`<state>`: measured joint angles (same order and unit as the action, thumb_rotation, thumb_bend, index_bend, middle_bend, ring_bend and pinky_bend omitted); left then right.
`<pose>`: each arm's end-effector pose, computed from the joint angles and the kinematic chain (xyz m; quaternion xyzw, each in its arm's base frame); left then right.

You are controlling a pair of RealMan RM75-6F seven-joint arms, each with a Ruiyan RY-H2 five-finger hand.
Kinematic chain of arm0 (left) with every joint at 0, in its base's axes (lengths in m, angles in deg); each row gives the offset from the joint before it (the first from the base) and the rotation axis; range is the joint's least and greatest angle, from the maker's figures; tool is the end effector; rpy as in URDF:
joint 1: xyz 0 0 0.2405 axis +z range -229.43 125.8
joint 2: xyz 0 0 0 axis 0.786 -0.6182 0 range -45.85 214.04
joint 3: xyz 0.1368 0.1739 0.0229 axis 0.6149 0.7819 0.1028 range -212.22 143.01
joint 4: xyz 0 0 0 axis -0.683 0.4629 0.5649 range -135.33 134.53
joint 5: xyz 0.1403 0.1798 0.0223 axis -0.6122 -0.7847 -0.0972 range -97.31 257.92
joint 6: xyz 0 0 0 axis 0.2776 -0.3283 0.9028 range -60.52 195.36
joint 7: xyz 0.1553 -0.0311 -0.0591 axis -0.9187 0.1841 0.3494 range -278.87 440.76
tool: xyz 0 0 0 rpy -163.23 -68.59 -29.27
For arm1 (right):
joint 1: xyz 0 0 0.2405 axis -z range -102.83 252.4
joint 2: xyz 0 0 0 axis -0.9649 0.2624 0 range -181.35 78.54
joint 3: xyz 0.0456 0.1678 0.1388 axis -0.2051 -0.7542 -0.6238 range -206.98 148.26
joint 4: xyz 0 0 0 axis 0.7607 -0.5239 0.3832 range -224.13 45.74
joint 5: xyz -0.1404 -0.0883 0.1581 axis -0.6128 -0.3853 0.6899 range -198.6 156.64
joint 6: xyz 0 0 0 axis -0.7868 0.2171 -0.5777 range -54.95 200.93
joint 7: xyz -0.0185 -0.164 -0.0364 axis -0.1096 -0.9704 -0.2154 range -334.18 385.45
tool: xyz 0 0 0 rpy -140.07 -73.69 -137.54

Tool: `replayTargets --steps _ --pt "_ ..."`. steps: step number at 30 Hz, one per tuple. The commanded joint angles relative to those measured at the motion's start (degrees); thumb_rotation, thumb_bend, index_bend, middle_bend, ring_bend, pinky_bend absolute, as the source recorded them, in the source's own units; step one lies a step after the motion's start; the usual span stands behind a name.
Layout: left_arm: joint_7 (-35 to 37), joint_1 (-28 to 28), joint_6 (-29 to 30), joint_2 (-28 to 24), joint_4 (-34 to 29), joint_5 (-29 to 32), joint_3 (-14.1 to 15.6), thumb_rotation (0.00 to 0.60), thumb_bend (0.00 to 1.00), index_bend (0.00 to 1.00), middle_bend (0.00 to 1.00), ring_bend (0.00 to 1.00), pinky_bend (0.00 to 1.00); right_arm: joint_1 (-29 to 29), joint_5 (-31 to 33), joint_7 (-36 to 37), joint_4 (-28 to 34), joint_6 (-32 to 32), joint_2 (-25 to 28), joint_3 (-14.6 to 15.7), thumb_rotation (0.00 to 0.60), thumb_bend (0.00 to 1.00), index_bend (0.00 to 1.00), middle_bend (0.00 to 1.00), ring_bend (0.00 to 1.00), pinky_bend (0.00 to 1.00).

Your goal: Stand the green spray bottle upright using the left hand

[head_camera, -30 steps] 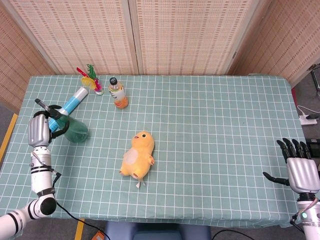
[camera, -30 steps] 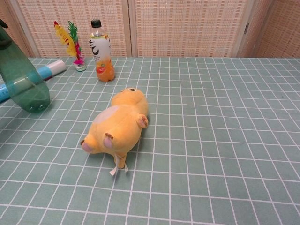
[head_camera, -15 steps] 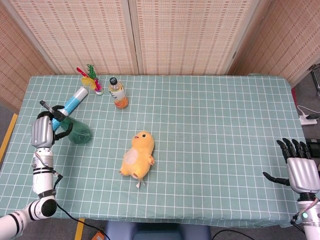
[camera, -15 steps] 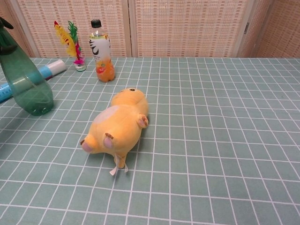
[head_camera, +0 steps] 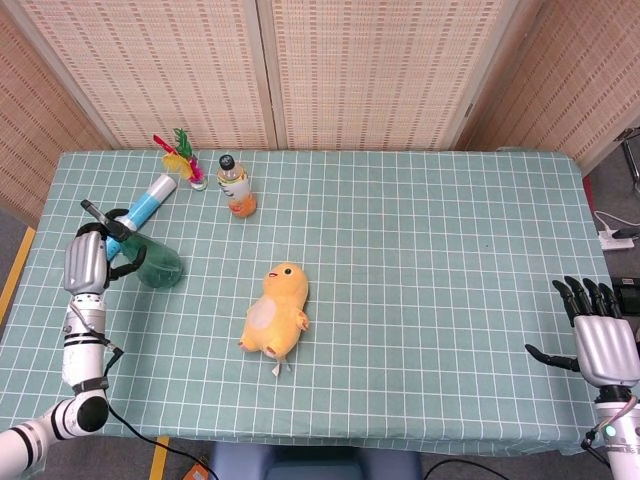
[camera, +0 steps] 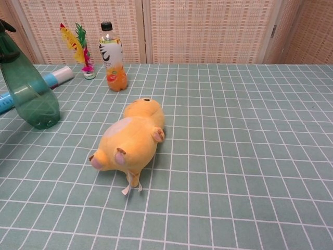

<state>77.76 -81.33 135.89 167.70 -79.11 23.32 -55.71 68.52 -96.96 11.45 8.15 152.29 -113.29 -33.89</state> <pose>-0.2257 0.3803 0.0790 -0.4791 -0.4692 -0.4728 0.5717 -0.2982 -0.2153 0.1279 0.6027 -0.3844 0.2861 0.6380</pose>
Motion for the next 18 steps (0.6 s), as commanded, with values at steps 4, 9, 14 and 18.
replayTargets --steps 4,9,14,18 --pt "-0.04 -0.02 -1.12 -0.21 -0.05 0.85 0.20 0.600 0.22 0.25 0.49 0.40 0.23 -0.03 -0.04 0.10 -0.01 -0.04 0.01 0.00 0.600 0.00 0.11 0.07 0.00 0.00" --pt "0.19 -0.01 -1.26 -0.67 -0.78 0.30 0.40 0.600 0.22 0.25 0.46 0.40 0.23 -0.07 -0.04 0.09 0.00 -0.12 0.03 0.01 0.600 0.00 0.11 0.07 0.00 0.00" --pt "0.25 0.01 -1.64 -0.95 -1.02 0.29 0.63 0.600 0.21 0.26 0.45 0.40 0.23 -0.10 -0.01 0.09 0.02 -0.18 0.07 0.01 0.600 0.00 0.11 0.07 0.00 0.00" --pt "0.11 -0.01 -2.75 -1.29 -1.06 0.78 1.04 0.600 0.20 0.26 0.43 0.39 0.22 -0.11 -0.05 0.20 0.04 -0.25 0.12 0.05 0.600 0.00 0.11 0.07 0.00 0.00"
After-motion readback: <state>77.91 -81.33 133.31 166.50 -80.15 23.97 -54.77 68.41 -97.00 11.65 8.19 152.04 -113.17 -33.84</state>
